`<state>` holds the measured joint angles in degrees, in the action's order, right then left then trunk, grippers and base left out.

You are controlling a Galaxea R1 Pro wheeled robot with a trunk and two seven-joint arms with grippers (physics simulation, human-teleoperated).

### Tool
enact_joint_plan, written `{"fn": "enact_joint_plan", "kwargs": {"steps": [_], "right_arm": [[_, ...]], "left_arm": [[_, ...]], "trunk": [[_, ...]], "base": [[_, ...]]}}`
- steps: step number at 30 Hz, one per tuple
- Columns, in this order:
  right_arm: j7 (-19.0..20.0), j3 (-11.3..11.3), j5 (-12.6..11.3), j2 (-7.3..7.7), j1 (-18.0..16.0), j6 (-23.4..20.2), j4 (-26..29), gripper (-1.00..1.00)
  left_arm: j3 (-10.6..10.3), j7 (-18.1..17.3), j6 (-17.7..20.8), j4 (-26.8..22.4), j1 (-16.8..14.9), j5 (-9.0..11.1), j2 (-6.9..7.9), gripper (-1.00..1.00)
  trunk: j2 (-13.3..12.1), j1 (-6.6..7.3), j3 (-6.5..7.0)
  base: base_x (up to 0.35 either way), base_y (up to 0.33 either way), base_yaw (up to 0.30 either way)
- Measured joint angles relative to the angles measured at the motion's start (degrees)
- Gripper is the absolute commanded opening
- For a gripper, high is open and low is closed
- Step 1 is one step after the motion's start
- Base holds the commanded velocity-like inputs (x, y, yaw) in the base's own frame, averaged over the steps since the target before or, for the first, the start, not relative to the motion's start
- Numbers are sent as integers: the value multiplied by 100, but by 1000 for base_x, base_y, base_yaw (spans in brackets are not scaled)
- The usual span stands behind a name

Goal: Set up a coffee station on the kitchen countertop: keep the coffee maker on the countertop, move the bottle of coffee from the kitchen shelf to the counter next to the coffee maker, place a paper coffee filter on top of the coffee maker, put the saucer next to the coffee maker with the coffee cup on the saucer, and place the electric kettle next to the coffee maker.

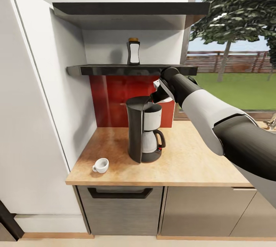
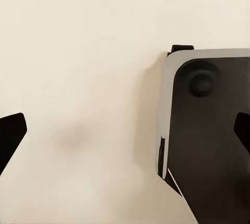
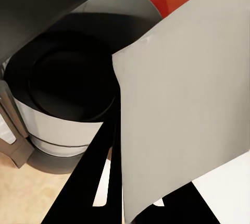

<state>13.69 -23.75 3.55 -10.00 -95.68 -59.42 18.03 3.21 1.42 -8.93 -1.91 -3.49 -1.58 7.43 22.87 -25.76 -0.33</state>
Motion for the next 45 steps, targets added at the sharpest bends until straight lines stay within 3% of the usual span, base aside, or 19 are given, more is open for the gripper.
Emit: {"fn": "enact_joint_plan", "kwargs": {"steps": [45], "right_arm": [[7,-10,-28,0,62,0,-82,-100]], "left_arm": [[-16,6,0,0,0,0,-18,100]], "trunk": [[0,0,0]], "base": [[0,0,0]]}}
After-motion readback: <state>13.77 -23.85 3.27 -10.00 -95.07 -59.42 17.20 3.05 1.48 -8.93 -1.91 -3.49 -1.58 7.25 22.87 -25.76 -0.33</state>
